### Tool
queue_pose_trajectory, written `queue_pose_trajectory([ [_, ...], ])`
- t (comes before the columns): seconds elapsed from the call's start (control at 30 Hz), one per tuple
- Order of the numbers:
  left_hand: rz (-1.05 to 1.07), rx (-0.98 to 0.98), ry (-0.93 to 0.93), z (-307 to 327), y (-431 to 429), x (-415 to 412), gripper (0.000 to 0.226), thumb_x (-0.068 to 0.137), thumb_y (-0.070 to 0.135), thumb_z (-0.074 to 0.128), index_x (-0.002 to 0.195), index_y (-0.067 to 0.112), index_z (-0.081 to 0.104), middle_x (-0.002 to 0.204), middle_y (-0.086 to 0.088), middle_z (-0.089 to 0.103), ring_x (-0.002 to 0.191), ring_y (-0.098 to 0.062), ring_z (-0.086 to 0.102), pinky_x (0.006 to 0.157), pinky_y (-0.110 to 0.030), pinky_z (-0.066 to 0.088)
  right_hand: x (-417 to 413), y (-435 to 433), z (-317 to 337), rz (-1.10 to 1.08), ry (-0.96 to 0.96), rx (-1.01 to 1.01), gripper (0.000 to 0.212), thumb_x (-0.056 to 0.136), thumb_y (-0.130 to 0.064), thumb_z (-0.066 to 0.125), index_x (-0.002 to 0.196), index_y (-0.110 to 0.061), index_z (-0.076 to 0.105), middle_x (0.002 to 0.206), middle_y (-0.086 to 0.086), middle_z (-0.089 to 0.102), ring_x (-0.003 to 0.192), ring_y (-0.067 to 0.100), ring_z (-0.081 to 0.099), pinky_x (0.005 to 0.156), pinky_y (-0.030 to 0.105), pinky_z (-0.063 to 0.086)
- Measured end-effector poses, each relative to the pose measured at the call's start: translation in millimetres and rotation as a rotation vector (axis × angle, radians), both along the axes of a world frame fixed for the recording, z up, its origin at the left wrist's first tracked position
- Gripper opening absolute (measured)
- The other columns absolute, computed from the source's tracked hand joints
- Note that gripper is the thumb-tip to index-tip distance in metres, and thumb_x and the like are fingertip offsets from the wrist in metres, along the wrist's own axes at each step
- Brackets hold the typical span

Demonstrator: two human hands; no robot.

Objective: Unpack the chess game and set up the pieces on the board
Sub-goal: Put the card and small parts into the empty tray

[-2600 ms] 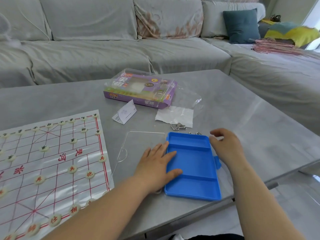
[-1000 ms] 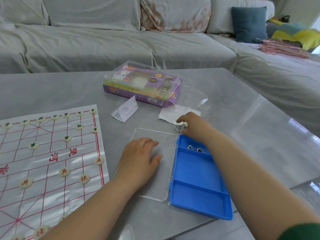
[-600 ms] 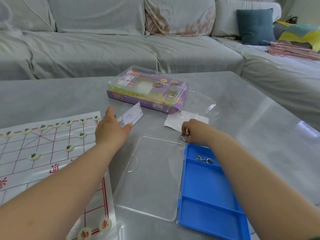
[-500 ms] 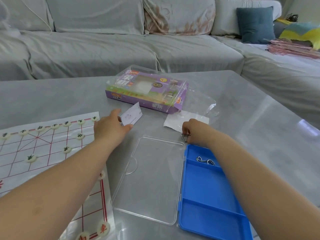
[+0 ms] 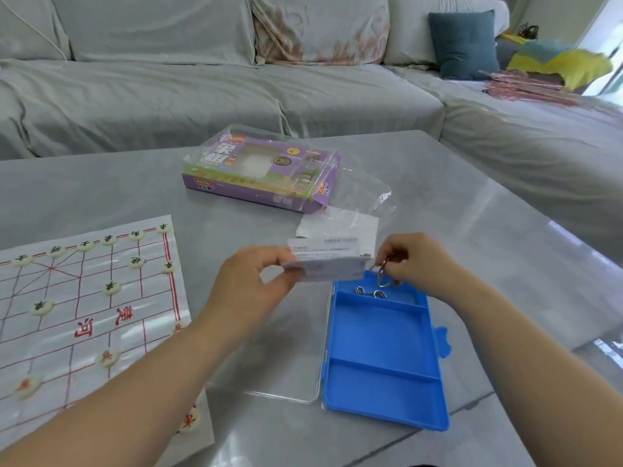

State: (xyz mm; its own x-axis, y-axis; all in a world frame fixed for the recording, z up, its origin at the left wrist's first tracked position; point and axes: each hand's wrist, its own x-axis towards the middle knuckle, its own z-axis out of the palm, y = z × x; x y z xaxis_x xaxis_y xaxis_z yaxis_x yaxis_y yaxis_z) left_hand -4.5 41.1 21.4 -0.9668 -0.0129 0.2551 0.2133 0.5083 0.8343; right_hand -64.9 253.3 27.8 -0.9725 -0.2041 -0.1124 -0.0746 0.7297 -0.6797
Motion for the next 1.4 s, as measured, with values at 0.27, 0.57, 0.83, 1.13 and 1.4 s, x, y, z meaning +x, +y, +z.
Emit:
queue_pose_trajectory([
  [0.27, -0.221, -0.387, -0.159, -30.2, 60.3, 26.8, 0.020, 0.090, 0.028, 0.050, 0.108, 0.022, 0.058, 0.107, 0.003, 0.063, 0.116, -0.019, 0.043, 0.104, -0.015, 0.018, 12.4, 18.1, -11.8, -0.054, 0.008, 0.089, 0.018, 0.083, 0.000, 0.054, 0.096, -0.004, 0.067, 0.066, -0.010, 0.053, 0.050, 0.000, 0.051, 0.050, 0.005, 0.039],
  [0.57, -0.135, -0.745, 0.016, -44.2, 79.1, 21.3, 0.040, 0.080, 0.041, 0.037, 0.105, 0.028, 0.066, 0.092, 0.004, 0.063, 0.089, -0.017, 0.061, 0.084, -0.029, 0.024, -32.6, -11.8, -23.9, 0.063, 0.075, 0.441, 0.033, 0.090, -0.006, 0.048, 0.121, -0.014, 0.056, 0.128, 0.007, 0.051, 0.116, 0.023, 0.049, 0.097, 0.029, 0.038],
  [0.83, 0.001, -0.694, -0.041, -46.6, 41.1, 11.1, 0.059, 0.089, 0.056, 0.033, 0.141, 0.031, 0.019, 0.145, 0.011, 0.022, 0.134, -0.011, 0.019, 0.108, -0.026, 0.003, -48.8, -17.6, -27.9, 0.118, 0.005, 0.645, 0.015, 0.088, -0.010, 0.047, 0.097, -0.008, 0.058, 0.113, 0.009, 0.059, 0.104, 0.025, 0.054, 0.081, 0.029, 0.043],
  [1.13, 0.204, -0.628, -0.244, -40.2, -17.2, 9.2, 0.063, 0.087, 0.045, 0.048, 0.140, 0.019, 0.027, 0.146, 0.000, 0.029, 0.132, -0.023, 0.027, 0.105, -0.029, 0.023, -36.1, -4.4, -16.6, -0.092, 0.136, 0.281, 0.015, 0.081, -0.008, 0.052, 0.072, -0.018, 0.045, 0.077, 0.000, 0.051, 0.076, 0.020, 0.046, 0.068, 0.026, 0.036],
  [1.4, 0.183, -0.684, -0.417, -40.3, -13.7, 9.3, 0.060, 0.089, 0.045, 0.045, 0.138, 0.015, 0.028, 0.143, -0.003, 0.036, 0.130, -0.025, 0.033, 0.101, -0.029, 0.029, 45.6, 6.5, -26.2, 0.003, 0.179, 0.240, 0.009, 0.086, -0.012, 0.055, 0.085, -0.019, 0.061, 0.087, -0.009, 0.048, 0.092, 0.015, 0.045, 0.071, 0.018, 0.027],
])
